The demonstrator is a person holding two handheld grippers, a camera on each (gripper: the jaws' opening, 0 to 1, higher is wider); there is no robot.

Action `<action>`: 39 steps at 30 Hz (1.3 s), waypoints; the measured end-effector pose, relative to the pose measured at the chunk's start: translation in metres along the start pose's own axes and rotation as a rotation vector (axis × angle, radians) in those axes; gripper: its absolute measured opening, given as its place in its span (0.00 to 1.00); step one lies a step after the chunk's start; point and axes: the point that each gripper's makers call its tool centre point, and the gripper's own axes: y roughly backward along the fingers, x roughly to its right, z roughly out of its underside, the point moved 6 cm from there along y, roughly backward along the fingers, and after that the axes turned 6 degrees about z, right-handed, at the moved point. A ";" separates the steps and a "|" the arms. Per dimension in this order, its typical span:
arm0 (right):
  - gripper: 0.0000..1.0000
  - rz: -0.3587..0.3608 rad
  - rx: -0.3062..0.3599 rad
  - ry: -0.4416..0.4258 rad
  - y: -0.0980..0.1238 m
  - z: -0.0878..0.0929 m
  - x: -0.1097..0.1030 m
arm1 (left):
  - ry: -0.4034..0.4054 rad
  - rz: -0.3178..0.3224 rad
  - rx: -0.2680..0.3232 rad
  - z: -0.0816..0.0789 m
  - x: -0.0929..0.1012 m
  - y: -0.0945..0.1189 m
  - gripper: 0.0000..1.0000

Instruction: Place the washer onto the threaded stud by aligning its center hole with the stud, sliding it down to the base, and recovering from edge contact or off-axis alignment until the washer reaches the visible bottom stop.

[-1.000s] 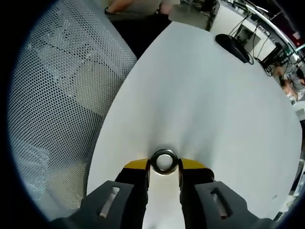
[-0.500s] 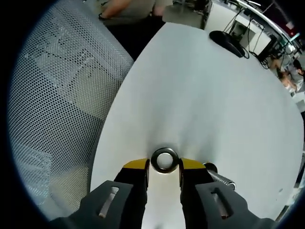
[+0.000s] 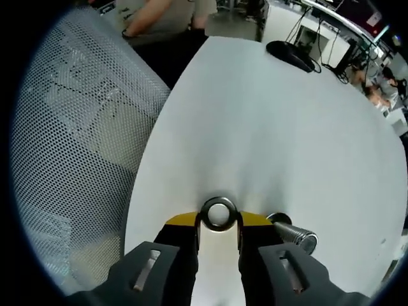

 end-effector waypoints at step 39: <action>0.23 0.050 0.038 -0.032 0.082 0.008 0.005 | -0.011 0.001 -0.010 0.001 0.002 0.000 0.18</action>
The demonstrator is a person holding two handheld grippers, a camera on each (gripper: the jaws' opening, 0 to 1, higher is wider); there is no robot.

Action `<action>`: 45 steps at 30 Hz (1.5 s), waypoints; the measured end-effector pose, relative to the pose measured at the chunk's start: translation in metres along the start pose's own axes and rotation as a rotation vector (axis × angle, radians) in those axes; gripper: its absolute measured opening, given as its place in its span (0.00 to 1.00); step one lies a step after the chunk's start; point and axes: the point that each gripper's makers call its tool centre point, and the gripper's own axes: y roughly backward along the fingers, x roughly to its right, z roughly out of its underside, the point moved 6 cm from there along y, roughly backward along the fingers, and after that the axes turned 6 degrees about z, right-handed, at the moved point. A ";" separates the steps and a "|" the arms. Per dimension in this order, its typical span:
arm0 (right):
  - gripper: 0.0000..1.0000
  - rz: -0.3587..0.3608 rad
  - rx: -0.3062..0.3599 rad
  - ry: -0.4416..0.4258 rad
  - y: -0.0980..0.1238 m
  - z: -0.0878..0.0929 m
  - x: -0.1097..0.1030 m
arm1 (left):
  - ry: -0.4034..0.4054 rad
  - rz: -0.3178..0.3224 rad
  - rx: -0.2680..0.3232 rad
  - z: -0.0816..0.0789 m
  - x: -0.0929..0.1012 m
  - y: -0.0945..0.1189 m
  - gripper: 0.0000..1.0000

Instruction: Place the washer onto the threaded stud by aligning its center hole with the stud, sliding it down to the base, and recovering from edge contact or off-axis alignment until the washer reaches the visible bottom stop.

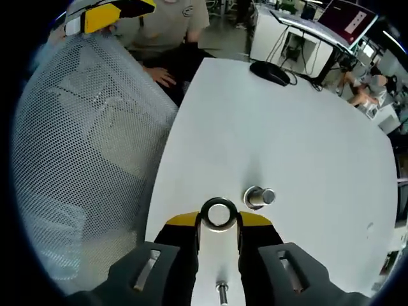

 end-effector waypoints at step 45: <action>0.23 0.116 -0.038 0.024 0.004 -0.019 0.042 | 0.012 -0.001 0.031 -0.002 -0.001 0.001 0.22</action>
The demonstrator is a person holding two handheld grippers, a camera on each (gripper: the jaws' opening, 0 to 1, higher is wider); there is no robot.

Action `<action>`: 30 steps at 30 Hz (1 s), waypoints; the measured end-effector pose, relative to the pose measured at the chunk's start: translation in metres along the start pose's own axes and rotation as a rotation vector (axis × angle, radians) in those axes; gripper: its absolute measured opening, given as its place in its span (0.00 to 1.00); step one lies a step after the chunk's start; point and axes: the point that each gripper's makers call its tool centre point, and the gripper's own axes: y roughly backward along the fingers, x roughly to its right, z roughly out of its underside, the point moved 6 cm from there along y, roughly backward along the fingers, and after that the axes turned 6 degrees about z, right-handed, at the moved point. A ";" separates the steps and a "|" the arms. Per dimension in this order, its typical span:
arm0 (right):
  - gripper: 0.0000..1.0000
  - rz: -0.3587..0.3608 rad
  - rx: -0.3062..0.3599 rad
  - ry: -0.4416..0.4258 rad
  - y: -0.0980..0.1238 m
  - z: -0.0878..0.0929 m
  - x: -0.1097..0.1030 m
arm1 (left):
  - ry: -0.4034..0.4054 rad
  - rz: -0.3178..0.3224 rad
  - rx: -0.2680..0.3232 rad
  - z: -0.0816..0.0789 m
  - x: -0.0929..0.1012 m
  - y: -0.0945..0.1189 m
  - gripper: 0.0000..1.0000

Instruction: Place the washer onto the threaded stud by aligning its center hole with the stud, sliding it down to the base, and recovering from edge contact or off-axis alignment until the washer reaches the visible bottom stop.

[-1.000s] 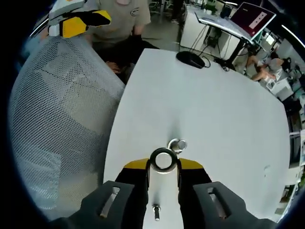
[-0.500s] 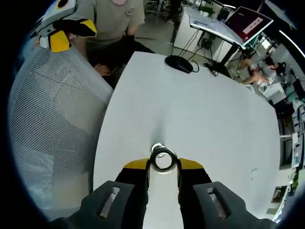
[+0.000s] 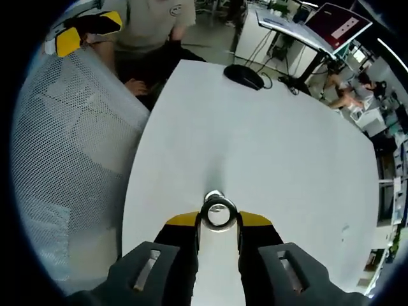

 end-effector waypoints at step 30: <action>0.23 -0.055 -0.068 0.037 -0.033 -0.001 0.000 | -0.008 0.001 -0.017 0.001 0.000 0.000 0.20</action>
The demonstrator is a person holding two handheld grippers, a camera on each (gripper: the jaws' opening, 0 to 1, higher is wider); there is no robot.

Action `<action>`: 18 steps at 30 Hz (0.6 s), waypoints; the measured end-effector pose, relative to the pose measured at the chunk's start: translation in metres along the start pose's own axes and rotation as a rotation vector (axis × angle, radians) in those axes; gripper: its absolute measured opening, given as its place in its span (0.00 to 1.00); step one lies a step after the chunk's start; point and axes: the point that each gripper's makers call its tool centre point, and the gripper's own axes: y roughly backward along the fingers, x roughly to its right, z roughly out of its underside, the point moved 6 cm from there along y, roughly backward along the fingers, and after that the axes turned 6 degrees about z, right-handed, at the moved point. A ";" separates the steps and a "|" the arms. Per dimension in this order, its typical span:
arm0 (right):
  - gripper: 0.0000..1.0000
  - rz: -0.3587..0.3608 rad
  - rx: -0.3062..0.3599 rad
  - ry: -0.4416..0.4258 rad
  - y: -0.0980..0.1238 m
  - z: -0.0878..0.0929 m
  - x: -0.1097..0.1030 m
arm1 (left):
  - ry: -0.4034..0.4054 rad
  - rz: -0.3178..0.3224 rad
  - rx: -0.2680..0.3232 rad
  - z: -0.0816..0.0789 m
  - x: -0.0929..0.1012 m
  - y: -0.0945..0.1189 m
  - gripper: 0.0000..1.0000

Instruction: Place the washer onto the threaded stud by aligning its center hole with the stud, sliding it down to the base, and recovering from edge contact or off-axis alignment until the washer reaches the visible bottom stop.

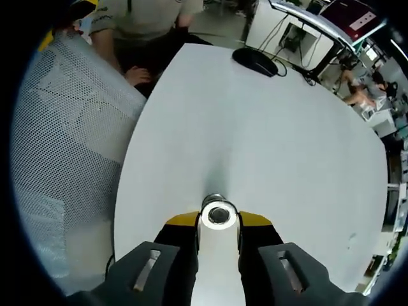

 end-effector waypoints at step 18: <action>0.22 -0.038 -0.093 0.128 -0.007 -0.013 0.000 | 0.003 -0.004 0.002 0.000 -0.001 -0.001 0.20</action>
